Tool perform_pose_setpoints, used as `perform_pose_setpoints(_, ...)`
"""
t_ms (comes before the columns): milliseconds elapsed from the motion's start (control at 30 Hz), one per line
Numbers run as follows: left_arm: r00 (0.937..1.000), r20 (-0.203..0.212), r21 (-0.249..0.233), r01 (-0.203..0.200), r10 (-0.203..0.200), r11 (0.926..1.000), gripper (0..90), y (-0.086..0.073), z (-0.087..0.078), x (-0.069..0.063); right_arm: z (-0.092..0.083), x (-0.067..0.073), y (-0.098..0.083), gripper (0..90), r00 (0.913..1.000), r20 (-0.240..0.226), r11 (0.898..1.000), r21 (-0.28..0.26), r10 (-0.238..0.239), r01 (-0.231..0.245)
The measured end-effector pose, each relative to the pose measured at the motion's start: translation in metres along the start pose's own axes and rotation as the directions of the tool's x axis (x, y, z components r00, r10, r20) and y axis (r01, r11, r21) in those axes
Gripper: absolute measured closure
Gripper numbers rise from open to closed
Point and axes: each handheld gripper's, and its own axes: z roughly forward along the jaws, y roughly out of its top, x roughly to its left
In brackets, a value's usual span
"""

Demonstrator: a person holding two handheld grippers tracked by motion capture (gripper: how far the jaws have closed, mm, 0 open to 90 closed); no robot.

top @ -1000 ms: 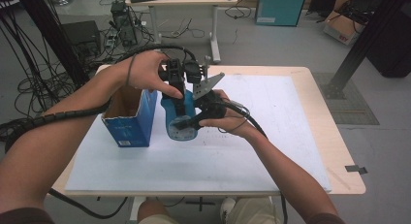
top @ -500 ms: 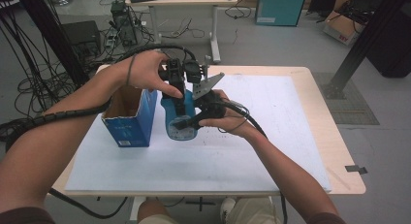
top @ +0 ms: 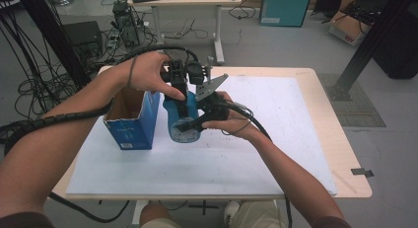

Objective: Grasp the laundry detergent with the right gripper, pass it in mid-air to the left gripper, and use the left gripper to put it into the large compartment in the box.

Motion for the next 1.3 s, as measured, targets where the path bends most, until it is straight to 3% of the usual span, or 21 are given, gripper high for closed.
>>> perform_pose_setpoints(667, 1.0, 0.003, 0.002, 0.009, -0.009, 1.0, 36.5, 0.0004, -0.001, -0.002, -0.001, 0.0009, -0.0003, 41.3, 1.0, 0.0, 1.0, -0.009, 0.001, -0.001)
perform_pose_setpoints(700, 1.0, -0.004, 0.008, -0.005, 0.005, 1.0, 36.5, 0.0003, -0.001, -0.0015, -0.0014, 0.0022, -0.0004, 41.3, 0.9999, -0.005, 1.0, 0.0, 0.011, -0.011)
perform_pose_setpoints(733, 1.0, 0.001, 0.003, 0.008, -0.008, 1.0, 36.5, 0.0004, -0.0008, -0.0024, 0.0001, -0.0003, -0.0004, 41.3, 0.9998, 0.009, 1.0, -0.023, -0.019, 0.019)
perform_pose_setpoints(767, 1.0, 0.001, 0.003, 0.008, -0.008, 1.0, 36.5, 0.0004, -0.0008, -0.0024, 0.0001, -0.0003, -0.0004, 41.3, 0.9998, 0.009, 1.0, -0.023, -0.019, 0.019)
perform_pose_setpoints(800, 1.0, 0.002, 0.002, 0.008, -0.008, 1.0, 36.5, 0.0001, -0.0012, -0.0027, -0.0012, 0.0024, -0.0003, 41.3, 0.9999, -0.004, 1.0, 0.0, 0.011, -0.011)
perform_pose_setpoints(867, 0.9998, -0.013, 0.015, -0.013, 0.014, 0.9998, 36.5, -0.0003, -0.0022, -0.0016, -0.0013, 0.0026, -0.0001, 41.2, 0.9999, -0.006, 1.0, -0.001, 0.012, -0.012)
perform_pose_setpoints(900, 0.9999, 0.0, 0.001, 0.01, -0.01, 0.9999, 36.5, -0.0005, -0.0024, -0.0032, -0.0011, 0.0018, 0.0004, 41.1, 1.0, -0.002, 1.0, -0.011, -0.001, 0.001)
perform_pose_setpoints(1000, 0.9999, 0.003, 0.0, 0.015, -0.015, 0.9999, 36.5, -0.0008, -0.0029, -0.0036, -0.0009, 0.0012, 0.0006, 41.0, 0.9999, -0.002, 1.0, -0.018, -0.01, 0.01)
perform_pose_setpoints(1067, 0.9999, -0.011, 0.014, -0.008, 0.009, 0.9999, 36.5, -0.0013, -0.0029, -0.0025, -0.0007, 0.0016, 0.0007, 40.7, 1.0, -0.004, 1.0, -0.017, -0.008, 0.008)
perform_pose_setpoints(1133, 1.0, -0.004, 0.008, 0.007, -0.007, 0.9999, 36.5, -0.0012, -0.0021, -0.0033, -0.0007, 0.0018, 0.0007, 40.5, 0.9999, -0.002, 1.0, -0.013, -0.01, 0.01)
perform_pose_setpoints(1300, 1.0, -0.007, 0.013, -0.002, 0.002, 0.9999, 36.5, -0.0016, -0.0011, -0.0035, 0.0002, 0.0014, 0.0003, 39.1, 1.0, -0.002, 1.0, -0.02, -0.01, 0.01)
